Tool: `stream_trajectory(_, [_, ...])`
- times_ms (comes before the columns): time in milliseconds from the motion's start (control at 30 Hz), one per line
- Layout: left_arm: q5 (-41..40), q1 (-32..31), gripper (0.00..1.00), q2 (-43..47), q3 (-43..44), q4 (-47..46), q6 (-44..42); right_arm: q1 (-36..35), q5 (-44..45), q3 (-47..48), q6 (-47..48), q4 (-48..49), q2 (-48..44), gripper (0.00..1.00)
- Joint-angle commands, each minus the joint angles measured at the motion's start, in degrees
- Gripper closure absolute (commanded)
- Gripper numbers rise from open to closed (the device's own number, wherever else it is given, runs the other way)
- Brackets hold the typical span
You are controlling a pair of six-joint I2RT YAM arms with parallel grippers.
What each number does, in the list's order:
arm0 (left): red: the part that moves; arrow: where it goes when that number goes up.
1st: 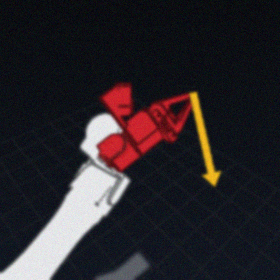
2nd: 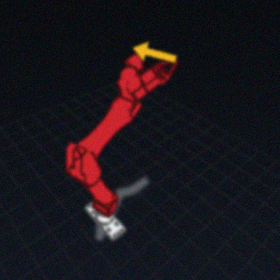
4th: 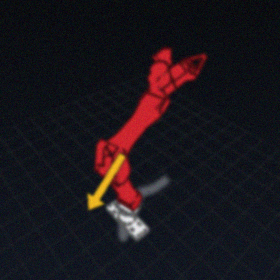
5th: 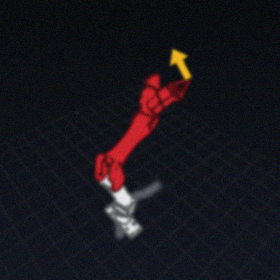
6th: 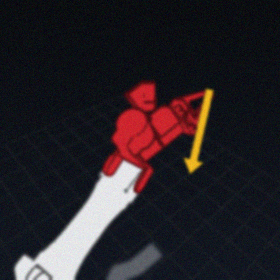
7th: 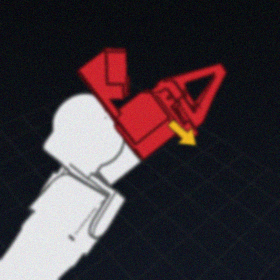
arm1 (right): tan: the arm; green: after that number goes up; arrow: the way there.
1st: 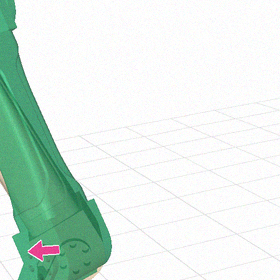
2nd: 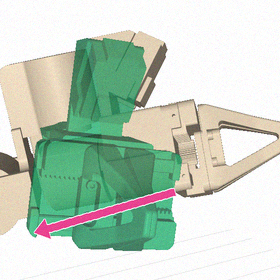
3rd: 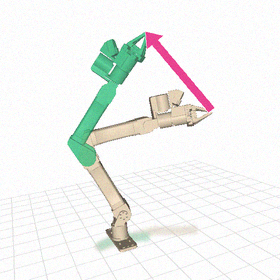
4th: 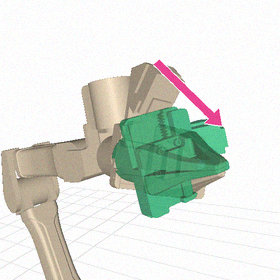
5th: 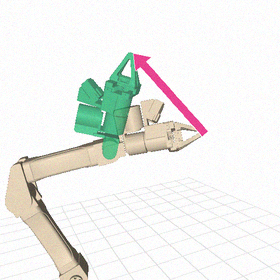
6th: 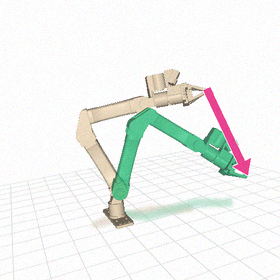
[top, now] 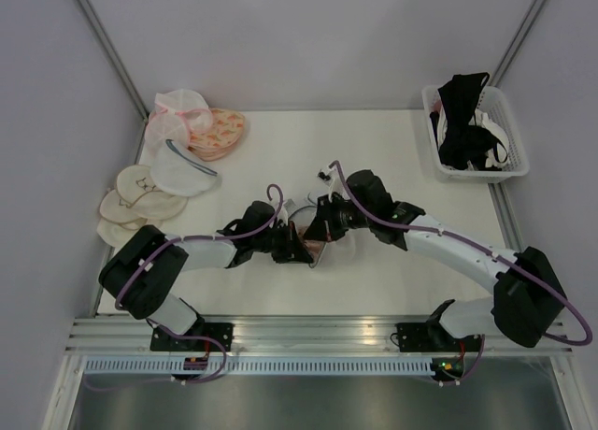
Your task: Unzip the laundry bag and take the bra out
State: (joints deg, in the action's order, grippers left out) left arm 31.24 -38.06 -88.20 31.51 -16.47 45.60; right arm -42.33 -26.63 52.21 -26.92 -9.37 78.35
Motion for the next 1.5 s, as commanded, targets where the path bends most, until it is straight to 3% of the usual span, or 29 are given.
stream_trajectory(0, [-1.63, 0.01, 0.98, -0.04, 1.01, 0.30, 0.01, 3.12, -11.67, -0.79, -6.03, 12.34, -5.21, 1.00])
stream_trajectory(133, [-1.63, 0.62, 0.98, 0.14, 1.19, 0.74, -0.17, 7.16, -20.11, -1.14, -13.67, 19.54, -7.68, 1.00])
stream_trajectory(200, [-1.71, 0.71, 0.98, -0.04, 1.36, 0.74, -0.17, 8.57, -20.40, 0.69, -12.47, 18.00, -8.47, 1.00])
stream_trajectory(267, [-1.71, 0.80, 0.98, -0.21, 1.28, 0.56, -0.08, 8.58, -15.41, 4.12, -3.43, 3.00, -8.04, 1.00])
stream_trajectory(300, [-1.63, 0.80, 0.98, -0.39, 1.28, 0.47, 0.01, 8.49, -7.55, 6.66, -0.88, -1.14, -7.60, 0.99])
stream_trajectory(333, [-1.71, 0.80, 0.98, -0.56, 1.36, 0.39, 0.18, 8.49, -4.16, 7.64, 1.23, -8.23, -7.07, 0.89])
stream_trajectory(433, [-1.27, 0.80, 0.98, -1.53, 1.54, -0.40, 0.80, 8.40, 2.28, 8.27, 4.94, -12.95, -4.17, 0.74])
stream_trajectory(833, [-0.83, 0.97, 0.98, -1.27, 1.63, -0.85, 1.42, -0.47, 14.14, 5.27, 5.30, -8.29, 10.15, 0.55])
stream_trajectory(967, [-0.75, 1.24, 0.98, -0.13, 1.63, -0.41, 1.15, -1.97, 27.81, 6.42, 5.30, -11.98, 11.48, 0.48])
stream_trajectory(1100, [-0.66, 1.24, 0.98, 0.14, 1.45, -0.40, 1.15, -2.15, 34.00, 7.29, 6.08, -15.15, 12.88, 0.46])
stream_trajectory(1467, [-0.39, 1.33, 0.98, 0.49, 1.28, -0.93, 1.33, -3.46, 31.47, 5.80, 5.21, -10.68, 21.58, 0.47])
